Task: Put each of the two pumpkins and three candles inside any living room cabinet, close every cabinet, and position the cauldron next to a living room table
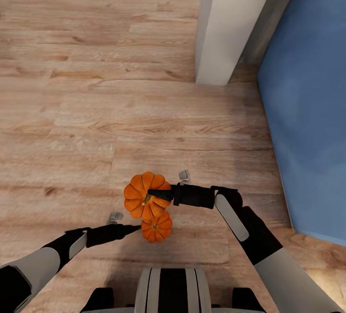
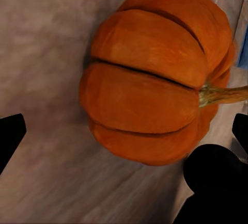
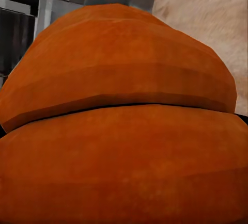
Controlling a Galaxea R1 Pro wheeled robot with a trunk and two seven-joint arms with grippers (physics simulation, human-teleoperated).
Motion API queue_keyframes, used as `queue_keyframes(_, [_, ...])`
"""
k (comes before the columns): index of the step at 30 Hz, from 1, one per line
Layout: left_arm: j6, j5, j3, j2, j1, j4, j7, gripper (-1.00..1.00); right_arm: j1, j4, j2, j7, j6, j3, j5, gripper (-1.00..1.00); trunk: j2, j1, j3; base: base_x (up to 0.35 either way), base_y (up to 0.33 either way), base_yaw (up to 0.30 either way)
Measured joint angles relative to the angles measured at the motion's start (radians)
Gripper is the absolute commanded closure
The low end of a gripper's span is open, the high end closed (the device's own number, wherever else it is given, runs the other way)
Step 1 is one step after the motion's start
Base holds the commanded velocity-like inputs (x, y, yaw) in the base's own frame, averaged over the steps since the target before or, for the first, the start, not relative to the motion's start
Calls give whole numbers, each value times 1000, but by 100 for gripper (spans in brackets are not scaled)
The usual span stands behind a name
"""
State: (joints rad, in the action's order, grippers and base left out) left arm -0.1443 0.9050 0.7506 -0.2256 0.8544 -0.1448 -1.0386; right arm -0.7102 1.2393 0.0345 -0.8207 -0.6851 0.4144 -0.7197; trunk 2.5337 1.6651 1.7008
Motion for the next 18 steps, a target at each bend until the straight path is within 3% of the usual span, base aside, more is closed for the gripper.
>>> queue_keyframes(10, [-1,2,0,-1,0,-20,-7,-100,0,0,1,4,0,0,2,100,2,4,39,0,0,0])
queue_keyframes(18, [-1,4,-15,-5,0,-35,-9,-100,0,0,1,3,0,0,0,100,2,4,39,0,0,0])
